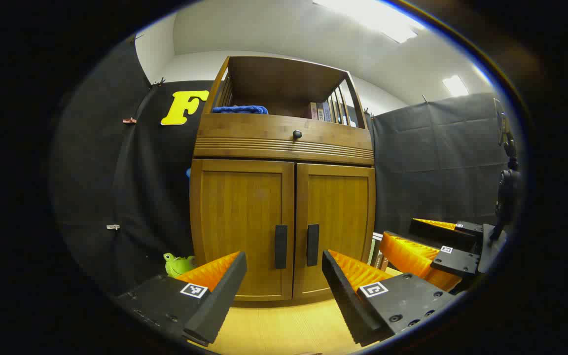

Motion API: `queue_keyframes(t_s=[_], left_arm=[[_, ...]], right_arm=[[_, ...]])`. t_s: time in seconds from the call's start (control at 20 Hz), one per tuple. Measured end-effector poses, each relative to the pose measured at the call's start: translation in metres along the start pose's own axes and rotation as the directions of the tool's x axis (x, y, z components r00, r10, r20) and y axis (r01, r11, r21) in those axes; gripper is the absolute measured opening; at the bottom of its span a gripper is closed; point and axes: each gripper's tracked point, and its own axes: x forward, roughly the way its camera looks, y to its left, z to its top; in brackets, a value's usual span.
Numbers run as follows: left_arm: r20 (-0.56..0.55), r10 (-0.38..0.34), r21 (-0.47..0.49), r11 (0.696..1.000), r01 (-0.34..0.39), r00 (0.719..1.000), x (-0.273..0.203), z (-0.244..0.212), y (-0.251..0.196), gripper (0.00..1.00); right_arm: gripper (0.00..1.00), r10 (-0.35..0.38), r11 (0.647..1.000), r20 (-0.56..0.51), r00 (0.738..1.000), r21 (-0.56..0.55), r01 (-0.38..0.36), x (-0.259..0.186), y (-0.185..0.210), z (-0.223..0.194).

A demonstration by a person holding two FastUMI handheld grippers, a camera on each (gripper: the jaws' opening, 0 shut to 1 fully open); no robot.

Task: Open the right door of the double-door shoe cabinet with the right hand, and open the left door with the left hand.

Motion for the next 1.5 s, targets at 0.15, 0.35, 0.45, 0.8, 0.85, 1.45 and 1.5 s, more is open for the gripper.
queue_keyframes(t_s=[0.15,0.35,0.45,0.8,0.85,1.45,1.5], left_arm=[[-0.003,0.005,-0.006,1.000,-0.005,1.000,0.002,-0.001,0.003,0.96],[0.004,0.007,-0.014,1.000,-0.007,1.000,0.002,0.005,0.004,0.96],[0.001,0.001,-0.012,1.000,-0.001,1.000,0.002,0.004,0.004,0.96],[0.009,0.002,-0.015,1.000,-0.002,1.000,0.001,0.007,0.002,0.96],[0.010,0.001,-0.019,1.000,-0.001,1.000,0.001,0.007,0.001,0.96],[0.016,0.005,-0.031,1.000,-0.005,1.000,0.001,0.012,0.000,0.96],[0.016,0.005,-0.032,0.999,-0.005,1.000,0.000,0.012,0.000,0.96]], right_arm=[[0.97,0.003,1.000,-0.001,1.000,-0.001,-0.003,0.002,0.000,0.000],[0.97,0.007,1.000,-0.002,1.000,-0.003,-0.007,0.001,0.002,0.002],[0.97,0.003,1.000,0.007,1.000,-0.011,-0.003,-0.001,0.001,0.004],[0.97,-0.007,1.000,0.026,1.000,-0.012,0.007,-0.008,-0.004,0.013],[0.97,-0.011,1.000,0.027,1.000,-0.015,0.012,-0.009,-0.007,0.013],[0.97,-0.008,1.000,0.023,1.000,-0.012,0.009,-0.009,-0.010,0.010],[0.97,-0.007,1.000,0.023,1.000,-0.014,0.007,-0.008,-0.009,0.010]])
